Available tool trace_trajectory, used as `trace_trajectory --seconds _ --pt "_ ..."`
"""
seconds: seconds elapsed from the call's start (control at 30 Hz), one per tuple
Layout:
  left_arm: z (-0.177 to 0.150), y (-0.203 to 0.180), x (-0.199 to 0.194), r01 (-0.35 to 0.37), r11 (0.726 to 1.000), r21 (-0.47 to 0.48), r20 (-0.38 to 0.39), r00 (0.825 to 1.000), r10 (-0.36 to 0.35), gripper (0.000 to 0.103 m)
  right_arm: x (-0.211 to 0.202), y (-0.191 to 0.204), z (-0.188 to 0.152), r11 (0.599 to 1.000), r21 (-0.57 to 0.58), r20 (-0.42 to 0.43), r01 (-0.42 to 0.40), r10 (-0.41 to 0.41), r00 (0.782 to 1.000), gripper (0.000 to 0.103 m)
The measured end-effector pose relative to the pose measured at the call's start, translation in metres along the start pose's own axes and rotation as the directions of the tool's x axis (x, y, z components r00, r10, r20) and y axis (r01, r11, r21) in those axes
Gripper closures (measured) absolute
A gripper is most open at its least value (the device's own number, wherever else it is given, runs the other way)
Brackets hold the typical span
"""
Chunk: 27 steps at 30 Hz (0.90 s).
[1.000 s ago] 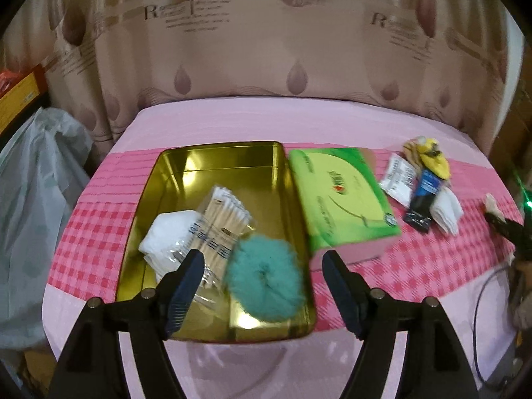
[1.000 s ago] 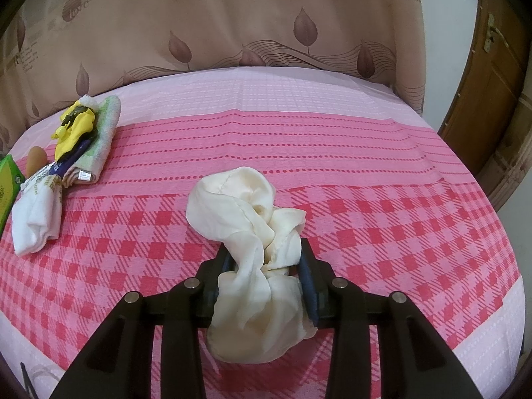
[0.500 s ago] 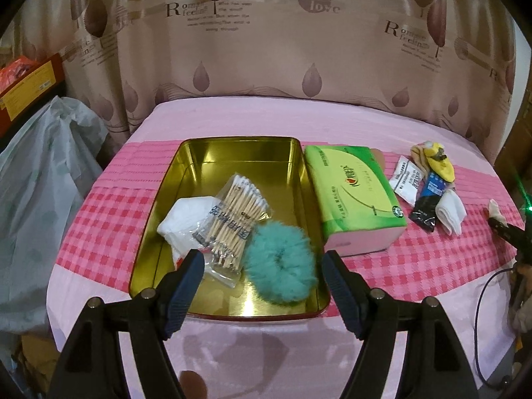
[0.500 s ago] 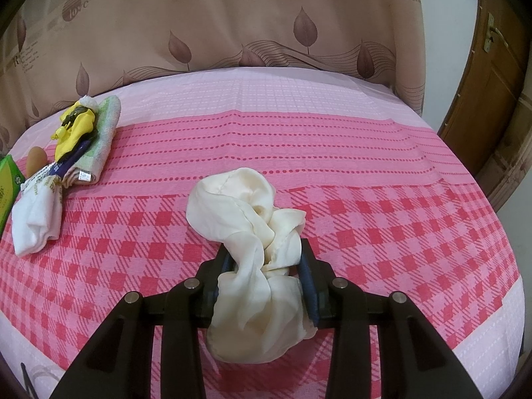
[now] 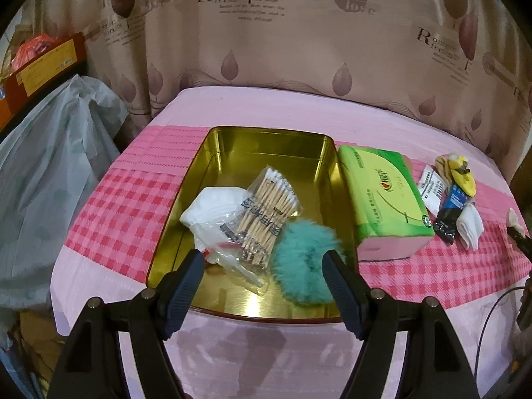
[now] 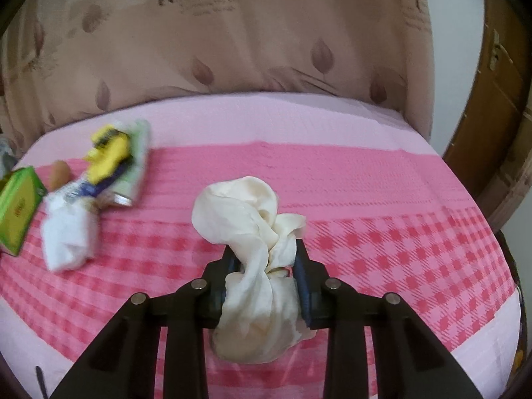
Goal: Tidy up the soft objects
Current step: 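Carry the cream cloth toward the gold tin with the right gripper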
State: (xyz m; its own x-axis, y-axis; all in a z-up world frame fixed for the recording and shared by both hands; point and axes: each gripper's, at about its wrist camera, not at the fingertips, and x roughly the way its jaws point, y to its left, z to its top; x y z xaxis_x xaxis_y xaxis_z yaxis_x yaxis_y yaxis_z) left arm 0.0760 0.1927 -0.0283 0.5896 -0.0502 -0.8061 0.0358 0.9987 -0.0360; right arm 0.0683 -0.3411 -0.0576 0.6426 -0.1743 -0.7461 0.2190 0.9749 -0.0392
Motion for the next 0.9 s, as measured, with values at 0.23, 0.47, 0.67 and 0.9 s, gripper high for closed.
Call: trace_trajectory --seconds 0.23,0.47,0.67,0.9 --pt "0.001 0.01 0.003 -0.04 0.998 -0.039 -0.007 0.999 0.039 0.028 -0.027 0.067 0.023 0.985 -0.084 0.045 -0.149 0.153 0.987 0.074" --pt "0.002 0.02 0.004 -0.062 0.995 -0.078 -0.011 0.998 0.061 0.028 -0.055 0.168 0.036 0.921 -0.221 0.031 -0.321 0.335 0.942 0.074" --pt "0.001 0.028 0.006 -0.086 0.991 -0.106 -0.021 0.996 0.084 0.028 -0.064 0.25 0.035 0.852 -0.301 -0.023 -0.429 0.443 0.896 0.074" --pt "0.0 0.04 0.007 -0.108 0.983 -0.15 -0.033 0.994 0.104 0.028 -0.066 0.315 0.034 0.793 -0.361 -0.07 -0.49 0.501 0.862 0.074"
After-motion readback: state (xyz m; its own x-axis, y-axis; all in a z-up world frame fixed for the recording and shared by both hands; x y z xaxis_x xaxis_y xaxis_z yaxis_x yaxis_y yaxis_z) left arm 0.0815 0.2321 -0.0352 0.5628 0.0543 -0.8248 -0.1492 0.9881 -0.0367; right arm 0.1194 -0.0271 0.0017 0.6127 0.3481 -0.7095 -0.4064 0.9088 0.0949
